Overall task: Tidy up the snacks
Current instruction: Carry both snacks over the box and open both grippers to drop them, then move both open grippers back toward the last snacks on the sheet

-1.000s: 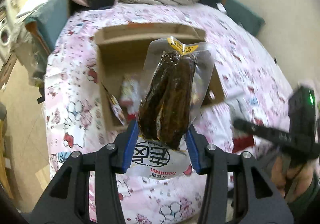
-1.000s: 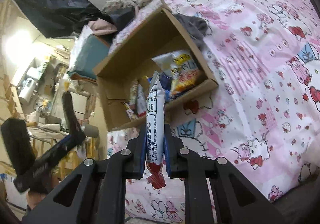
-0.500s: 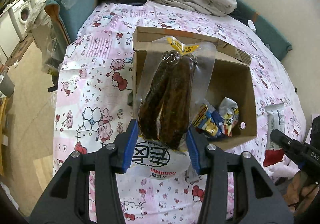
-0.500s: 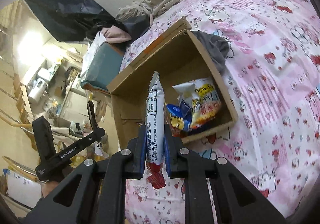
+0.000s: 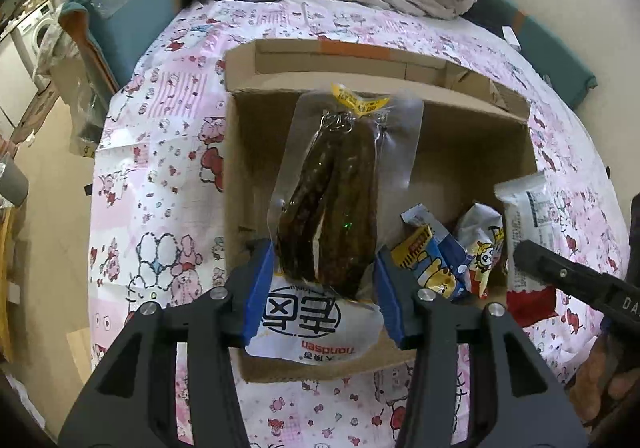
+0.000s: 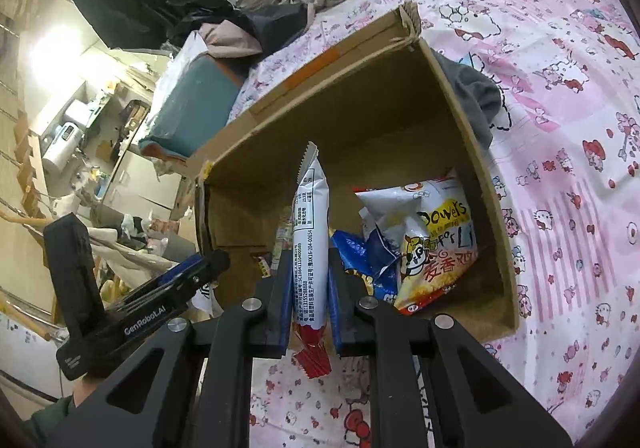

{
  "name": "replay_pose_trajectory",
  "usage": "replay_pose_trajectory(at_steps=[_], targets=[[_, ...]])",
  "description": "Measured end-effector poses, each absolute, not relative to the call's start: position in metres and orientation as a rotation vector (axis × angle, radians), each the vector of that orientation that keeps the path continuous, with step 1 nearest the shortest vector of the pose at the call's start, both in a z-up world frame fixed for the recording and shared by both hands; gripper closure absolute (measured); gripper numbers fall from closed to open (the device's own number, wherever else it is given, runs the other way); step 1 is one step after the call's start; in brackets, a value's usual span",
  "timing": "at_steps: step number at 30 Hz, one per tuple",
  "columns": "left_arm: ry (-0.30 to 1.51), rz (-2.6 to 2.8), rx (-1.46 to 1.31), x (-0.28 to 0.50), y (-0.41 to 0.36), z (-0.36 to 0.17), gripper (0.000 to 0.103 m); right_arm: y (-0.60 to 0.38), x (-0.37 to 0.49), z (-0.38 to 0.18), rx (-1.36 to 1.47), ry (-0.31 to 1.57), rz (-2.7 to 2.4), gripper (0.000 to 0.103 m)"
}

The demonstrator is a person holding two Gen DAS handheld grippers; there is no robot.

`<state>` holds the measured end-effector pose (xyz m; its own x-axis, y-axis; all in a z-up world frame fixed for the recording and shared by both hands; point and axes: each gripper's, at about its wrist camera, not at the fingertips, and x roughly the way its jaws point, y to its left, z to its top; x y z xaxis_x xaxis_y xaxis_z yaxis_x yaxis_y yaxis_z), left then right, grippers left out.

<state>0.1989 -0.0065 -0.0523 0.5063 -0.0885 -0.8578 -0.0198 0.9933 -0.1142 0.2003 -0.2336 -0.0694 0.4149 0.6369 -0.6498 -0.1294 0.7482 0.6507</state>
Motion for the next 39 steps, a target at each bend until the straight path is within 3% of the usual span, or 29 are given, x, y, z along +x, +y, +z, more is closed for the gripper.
replay_pose_trajectory(at_steps=[12, 14, 15, 16, 17, 19, 20, 39], targets=[[1.013, -0.045, -0.081, 0.198, -0.013, -0.053, 0.051, -0.22, 0.208, -0.076, 0.55, 1.06, 0.544, 0.083], [0.998, -0.044, -0.044, 0.196, -0.017, -0.049, 0.044, -0.218, 0.21, -0.075, 0.554, 1.06, 0.556, 0.083], [0.991, -0.038, -0.023, 0.195, -0.019, -0.047, 0.03, -0.218, 0.21, -0.074, 0.558, 1.06, 0.555, 0.082], [0.98, -0.024, -0.008, 0.193, -0.021, -0.045, 0.016, -0.219, 0.21, -0.074, 0.558, 1.057, 0.553, 0.077], [0.97, -0.015, -0.005, 0.192, -0.021, -0.044, 0.011, -0.22, 0.21, -0.072, 0.559, 1.048, 0.551, 0.07], [0.955, -0.019, -0.016, 0.189, -0.019, -0.041, 0.009, -0.223, 0.208, -0.069, 0.573, 1.031, 0.543, 0.02], [0.957, -0.028, -0.02, 0.188, -0.018, -0.04, 0.009, -0.226, 0.207, -0.065, 0.585, 1.006, 0.536, 0.017], [0.864, 0.004, -0.028, 0.155, -0.006, -0.021, 0.009, -0.243, 0.185, -0.05, 0.59, 0.96, 0.503, 0.017]])
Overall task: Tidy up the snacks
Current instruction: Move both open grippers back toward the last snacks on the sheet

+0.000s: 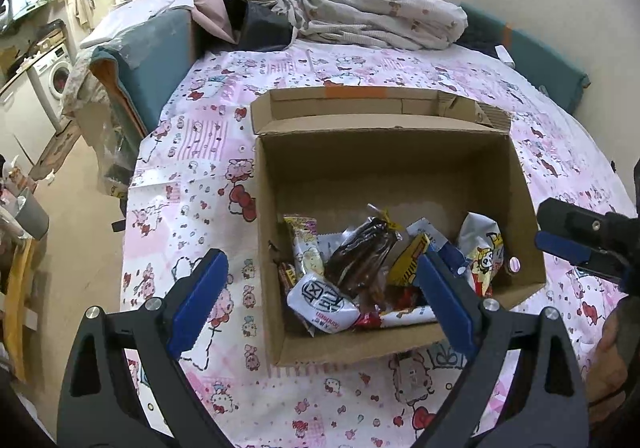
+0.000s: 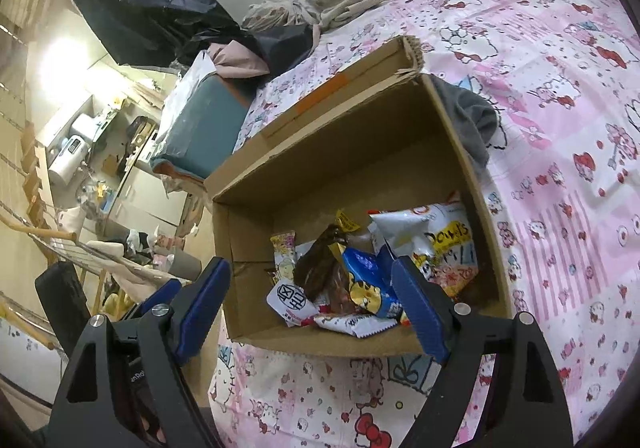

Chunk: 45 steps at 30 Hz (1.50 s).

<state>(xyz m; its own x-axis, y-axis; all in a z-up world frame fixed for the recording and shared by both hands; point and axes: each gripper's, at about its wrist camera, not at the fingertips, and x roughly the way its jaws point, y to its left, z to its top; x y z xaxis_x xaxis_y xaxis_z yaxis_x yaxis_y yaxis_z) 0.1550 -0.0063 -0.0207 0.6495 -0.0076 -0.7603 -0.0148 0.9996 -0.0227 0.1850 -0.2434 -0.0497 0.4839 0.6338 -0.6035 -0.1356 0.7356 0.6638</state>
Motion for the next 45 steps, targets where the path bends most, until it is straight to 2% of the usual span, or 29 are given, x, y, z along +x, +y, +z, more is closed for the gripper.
replay_pose_trajectory(at_steps=[9, 24, 31, 39, 41, 43, 45], targets=[[0.839, 0.024, -0.023, 0.129, -0.001, -0.006, 0.009, -0.257, 0.157, -0.035, 0.601, 0.948, 0.484, 0.017], [0.928, 0.069, -0.105, 0.082, 0.011, -0.02, 0.009, -0.26, 0.102, -0.042, 0.533, 1.002, 0.431, 0.017], [0.967, 0.111, -0.141, 0.082, 0.019, -0.03, 0.009, -0.262, 0.103, -0.068, 0.478, 1.091, 0.344, 0.017], [1.012, 0.178, -0.216, 0.088, 0.041, -0.038, 0.009, -0.238, 0.124, -0.117, 0.411, 1.276, 0.306, 0.017], [1.017, 0.184, -0.23, 0.089, 0.044, -0.039, 0.009, -0.217, 0.127, -0.128, 0.357, 1.31, 0.349, 0.019], [1.016, 0.184, -0.232, 0.089, 0.044, -0.039, 0.009, -0.196, 0.13, -0.135, 0.29, 1.331, 0.393, 0.03], [1.014, 0.18, -0.233, 0.089, 0.045, -0.038, 0.009, -0.175, 0.132, -0.142, 0.223, 1.339, 0.425, 0.033]])
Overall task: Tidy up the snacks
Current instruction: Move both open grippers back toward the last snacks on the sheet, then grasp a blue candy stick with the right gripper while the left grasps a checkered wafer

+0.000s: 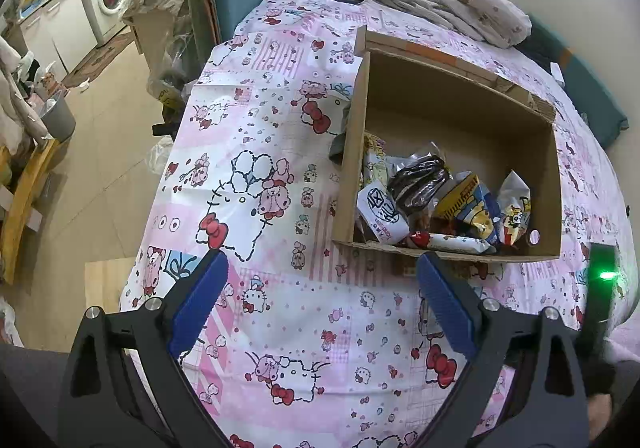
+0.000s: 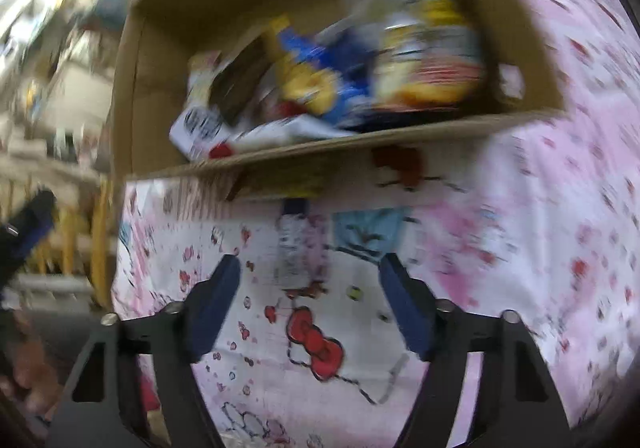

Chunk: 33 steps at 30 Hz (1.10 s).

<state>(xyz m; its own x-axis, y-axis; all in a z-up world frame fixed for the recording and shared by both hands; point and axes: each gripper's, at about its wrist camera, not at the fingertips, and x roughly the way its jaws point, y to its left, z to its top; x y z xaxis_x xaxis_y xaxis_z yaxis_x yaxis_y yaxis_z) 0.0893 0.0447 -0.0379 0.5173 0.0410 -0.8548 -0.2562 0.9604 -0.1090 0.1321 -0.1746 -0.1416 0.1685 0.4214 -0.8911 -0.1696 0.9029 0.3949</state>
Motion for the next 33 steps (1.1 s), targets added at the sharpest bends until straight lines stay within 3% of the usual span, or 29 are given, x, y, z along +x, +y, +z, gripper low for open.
replay_pose_trajectory(at_steps=[3, 5, 7, 9, 18, 24, 31, 33], targets=[[1.01, 0.181, -0.235, 0.089, 0.046, -0.037, 0.009, -0.153, 0.137, -0.151, 0.162, 1.32, 0.426, 0.037], [1.014, 0.183, -0.24, 0.089, 0.047, -0.038, 0.009, -0.144, 0.14, -0.161, 0.134, 1.331, 0.437, 0.051], [1.021, 0.186, -0.244, 0.089, 0.049, -0.039, 0.009, -0.136, 0.139, -0.169, 0.08, 1.341, 0.428, 0.076], [1.025, 0.186, -0.251, 0.09, 0.049, -0.04, 0.009, -0.135, 0.138, -0.171, 0.063, 1.318, 0.422, 0.083], [1.023, 0.178, -0.272, 0.091, 0.049, -0.038, 0.009, -0.136, 0.12, -0.143, 0.068, 1.204, 0.563, 0.087], [1.036, 0.207, -0.304, 0.09, 0.061, -0.041, 0.009, -0.125, 0.078, -0.121, 0.057, 1.238, 0.702, 0.103], [1.07, 0.217, -0.298, 0.091, 0.06, -0.048, 0.009, -0.143, 0.059, -0.114, 0.068, 1.269, 0.642, 0.103], [1.068, 0.218, -0.296, 0.092, 0.06, -0.048, 0.009, -0.147, 0.068, -0.121, 0.101, 1.288, 0.6, 0.096]])
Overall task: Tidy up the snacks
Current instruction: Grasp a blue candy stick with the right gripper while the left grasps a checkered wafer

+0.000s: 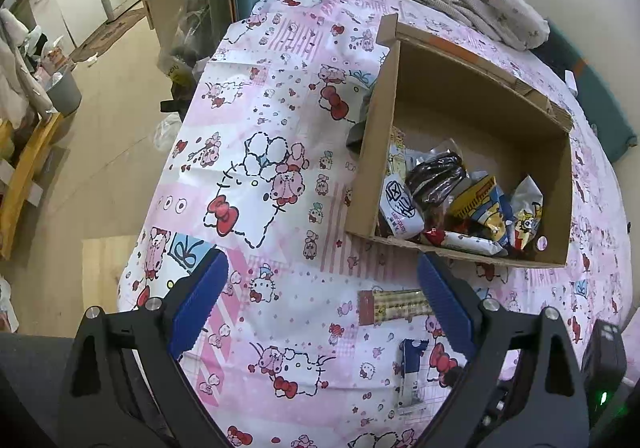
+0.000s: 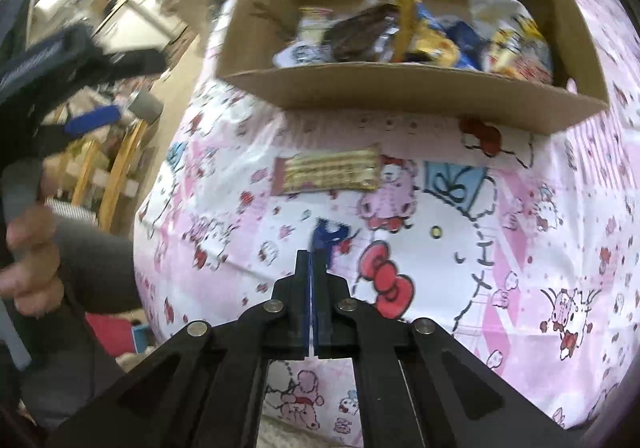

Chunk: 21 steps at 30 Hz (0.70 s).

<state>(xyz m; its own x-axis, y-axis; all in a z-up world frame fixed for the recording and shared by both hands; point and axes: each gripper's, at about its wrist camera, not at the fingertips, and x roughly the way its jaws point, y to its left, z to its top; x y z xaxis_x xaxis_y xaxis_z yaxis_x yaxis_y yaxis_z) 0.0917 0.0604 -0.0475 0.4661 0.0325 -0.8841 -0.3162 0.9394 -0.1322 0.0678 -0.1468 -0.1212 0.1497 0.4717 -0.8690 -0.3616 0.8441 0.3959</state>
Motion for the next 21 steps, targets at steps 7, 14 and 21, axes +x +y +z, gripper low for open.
replay_pose_trajectory(at_steps=[7, 14, 21], targets=[[1.079, 0.232, -0.271, 0.093, 0.061, -0.053, 0.009, -0.137, 0.073, -0.156, 0.157, 1.436, 0.549, 0.063], [1.272, 0.085, -0.191, 0.106, 0.037, -0.09, 0.009, -0.115, 0.065, -0.169, -0.023, 1.422, 0.529, 0.084], [1.309, -0.039, 0.0, 0.113, -0.013, -0.113, 0.009, -0.179, 0.074, -0.127, 0.206, 1.378, 0.48, 0.084]])
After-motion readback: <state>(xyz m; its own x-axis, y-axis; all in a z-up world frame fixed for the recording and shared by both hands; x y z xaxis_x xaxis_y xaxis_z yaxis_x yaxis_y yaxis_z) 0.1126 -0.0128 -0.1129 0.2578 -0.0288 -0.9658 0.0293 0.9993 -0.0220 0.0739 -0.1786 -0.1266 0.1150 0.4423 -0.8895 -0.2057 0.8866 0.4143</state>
